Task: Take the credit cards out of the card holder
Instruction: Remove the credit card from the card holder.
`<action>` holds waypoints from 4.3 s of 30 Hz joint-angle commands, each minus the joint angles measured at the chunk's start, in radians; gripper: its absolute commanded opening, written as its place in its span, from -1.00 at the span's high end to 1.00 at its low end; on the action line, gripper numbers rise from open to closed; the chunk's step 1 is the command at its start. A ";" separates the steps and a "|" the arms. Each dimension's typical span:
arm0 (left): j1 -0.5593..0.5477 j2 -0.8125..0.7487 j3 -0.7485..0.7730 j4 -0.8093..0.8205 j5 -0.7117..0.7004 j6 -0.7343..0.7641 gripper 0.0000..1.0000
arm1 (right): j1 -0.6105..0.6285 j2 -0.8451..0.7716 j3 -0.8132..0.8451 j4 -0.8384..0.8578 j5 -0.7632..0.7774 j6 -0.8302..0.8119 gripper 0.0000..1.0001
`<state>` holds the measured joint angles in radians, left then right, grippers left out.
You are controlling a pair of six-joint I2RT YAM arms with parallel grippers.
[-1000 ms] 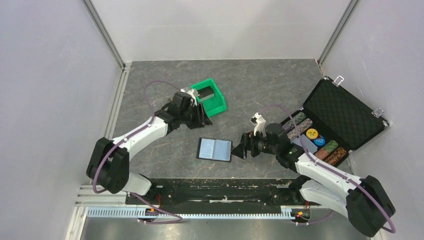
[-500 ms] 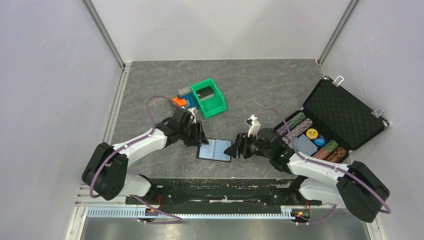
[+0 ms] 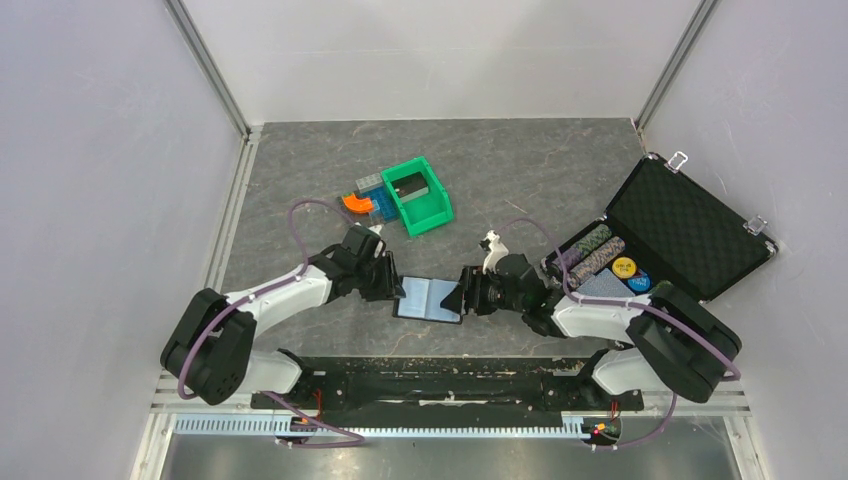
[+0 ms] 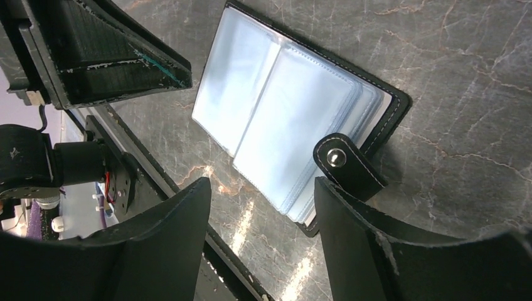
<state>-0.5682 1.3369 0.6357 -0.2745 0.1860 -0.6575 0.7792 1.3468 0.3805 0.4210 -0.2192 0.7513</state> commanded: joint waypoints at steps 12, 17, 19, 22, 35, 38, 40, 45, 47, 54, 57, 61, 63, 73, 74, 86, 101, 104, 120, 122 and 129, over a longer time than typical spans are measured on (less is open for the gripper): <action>-0.015 -0.005 -0.078 0.109 0.080 -0.056 0.34 | 0.048 0.032 0.075 -0.041 0.128 -0.017 -0.37; -0.026 -0.016 -0.100 0.129 0.090 -0.073 0.38 | 0.068 0.058 0.107 -0.099 0.175 -0.035 -0.40; -0.032 -0.028 -0.113 0.144 0.095 -0.087 0.39 | 0.071 0.066 0.110 -0.098 0.182 -0.032 -0.41; -0.035 -0.042 -0.132 0.164 0.101 -0.107 0.40 | 0.071 0.080 0.115 -0.096 0.188 -0.026 -0.40; -0.042 -0.045 -0.153 0.178 0.101 -0.111 0.42 | 0.075 0.129 0.112 -0.006 0.119 0.033 -0.26; -0.041 -0.047 -0.153 0.178 0.097 -0.110 0.42 | 0.076 0.119 0.113 -0.015 0.125 0.027 -0.20; -0.041 -0.045 -0.153 0.178 0.098 -0.110 0.42 | 0.075 0.107 0.118 -0.023 0.130 0.021 -0.15; -0.041 -0.046 -0.154 0.178 0.101 -0.110 0.41 | 0.079 0.083 0.137 -0.079 0.165 -0.007 -0.05; -0.042 -0.050 -0.154 0.178 0.103 -0.110 0.41 | 0.083 0.079 0.155 -0.126 0.191 -0.029 0.10; -0.044 -0.069 -0.157 0.178 0.106 -0.118 0.40 | 0.085 0.085 0.145 -0.078 0.163 -0.033 0.33; -0.049 -0.077 -0.160 0.177 0.102 -0.125 0.40 | 0.085 0.092 0.154 -0.074 0.148 -0.033 0.20; -0.054 -0.085 -0.167 0.175 0.097 -0.131 0.40 | 0.085 0.084 0.136 0.002 0.106 -0.027 0.25; -0.056 -0.084 -0.169 0.175 0.095 -0.133 0.40 | 0.085 0.079 0.124 0.048 0.082 -0.020 0.31; -0.064 -0.089 -0.181 0.188 0.102 -0.150 0.40 | 0.085 0.093 0.100 0.122 0.041 0.007 0.32; -0.064 -0.091 -0.185 0.195 0.106 -0.153 0.40 | 0.085 0.099 0.100 0.121 0.041 0.011 0.32; -0.065 -0.114 -0.212 0.225 0.115 -0.191 0.35 | 0.086 0.148 0.116 0.156 0.025 0.006 0.74; -0.065 -0.241 -0.198 0.105 -0.015 -0.204 0.20 | 0.087 0.180 0.153 0.114 0.030 -0.017 0.35; -0.065 -0.306 -0.185 0.047 -0.087 -0.206 0.15 | 0.088 0.173 0.161 0.117 0.023 -0.024 0.30; -0.064 -0.529 -0.144 -0.094 -0.262 -0.200 0.07 | 0.115 0.200 0.229 0.102 -0.019 -0.036 -0.20; -0.064 -0.510 -0.146 -0.056 -0.216 -0.187 0.08 | 0.112 0.178 0.234 0.034 0.018 -0.070 -0.24; -0.064 -0.345 -0.134 0.077 -0.043 -0.155 0.18 | 0.082 0.135 0.219 -0.105 0.134 -0.135 -0.22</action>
<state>-0.6304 0.9150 0.4633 -0.3130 0.0326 -0.8398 0.8825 1.5208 0.5854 0.3931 -0.1734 0.6743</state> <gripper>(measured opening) 0.423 0.615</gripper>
